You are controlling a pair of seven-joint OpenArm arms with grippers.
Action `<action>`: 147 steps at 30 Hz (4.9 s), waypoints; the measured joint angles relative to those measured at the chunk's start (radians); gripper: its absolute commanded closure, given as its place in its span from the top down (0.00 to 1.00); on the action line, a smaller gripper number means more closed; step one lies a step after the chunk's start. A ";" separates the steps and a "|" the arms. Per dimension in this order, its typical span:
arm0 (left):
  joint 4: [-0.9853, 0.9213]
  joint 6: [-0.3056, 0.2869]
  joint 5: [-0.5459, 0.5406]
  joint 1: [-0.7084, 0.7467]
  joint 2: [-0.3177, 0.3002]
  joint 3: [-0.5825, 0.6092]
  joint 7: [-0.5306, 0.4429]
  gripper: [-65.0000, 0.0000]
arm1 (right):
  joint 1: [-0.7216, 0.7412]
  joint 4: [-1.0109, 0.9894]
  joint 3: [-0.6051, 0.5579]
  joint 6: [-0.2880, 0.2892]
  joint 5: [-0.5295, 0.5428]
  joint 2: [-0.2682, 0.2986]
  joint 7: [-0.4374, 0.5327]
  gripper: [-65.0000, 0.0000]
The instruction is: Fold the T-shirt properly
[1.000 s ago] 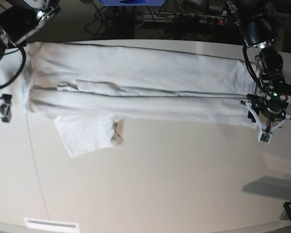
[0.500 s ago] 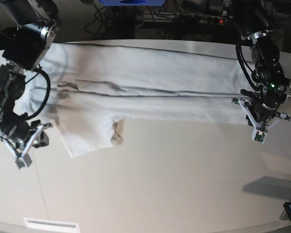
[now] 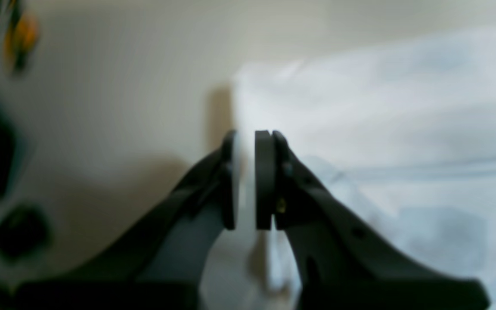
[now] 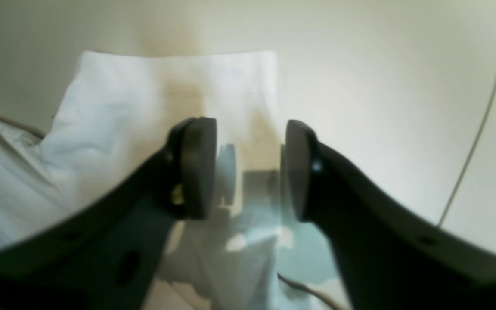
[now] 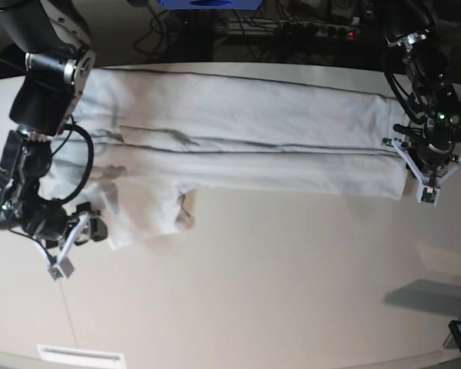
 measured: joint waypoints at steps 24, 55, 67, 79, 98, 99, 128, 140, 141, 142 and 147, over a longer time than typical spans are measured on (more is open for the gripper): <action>0.005 -0.001 -0.017 0.025 -0.021 -0.064 -0.008 0.09 | 0.149 -0.520 -0.141 0.000 0.016 0.011 0.298 0.47; -0.009 -0.001 -0.011 0.016 -0.022 -0.061 -0.013 0.09 | -0.242 0.360 -0.021 -0.069 0.248 -0.063 -0.166 0.00; -0.115 -0.001 -0.014 -0.031 -0.035 -0.055 -0.012 0.09 | -0.544 0.558 -0.023 -0.253 0.686 -0.055 -0.172 0.00; -0.114 0.000 -0.010 -0.033 -0.035 -0.055 -0.016 0.09 | -0.713 0.648 -0.023 -0.253 0.742 -0.055 -0.156 0.00; -0.114 0.000 -0.016 -0.033 -0.035 -0.053 -0.016 0.09 | -0.842 0.655 -0.027 -0.252 0.737 0.050 -0.148 0.00; -0.114 0.000 -0.016 -0.033 -0.035 -0.053 -0.015 0.09 | -0.845 0.655 -0.027 -0.252 0.738 0.059 -0.149 0.00; -0.114 0.000 -0.017 -0.053 -0.035 -0.053 -0.016 0.09 | -0.817 0.601 -0.025 -0.260 0.650 0.043 -0.061 0.59; -0.098 0.013 -0.364 -0.083 -0.060 -0.143 0.010 0.09 | -0.788 0.645 -0.025 -0.260 0.650 0.044 0.045 0.60; -0.101 0.016 -0.368 -0.108 -0.060 -0.140 0.009 0.09 | -0.776 0.645 -0.025 -0.259 0.652 0.044 0.047 0.60; -0.103 0.015 -0.375 -0.133 -0.058 -0.137 0.008 0.09 | -0.768 0.645 -0.025 -0.259 0.655 0.045 0.047 0.60; -0.105 0.013 -0.382 -0.205 -0.057 -0.137 0.106 0.09 | -0.760 0.645 -0.026 -0.259 0.653 0.047 0.040 0.60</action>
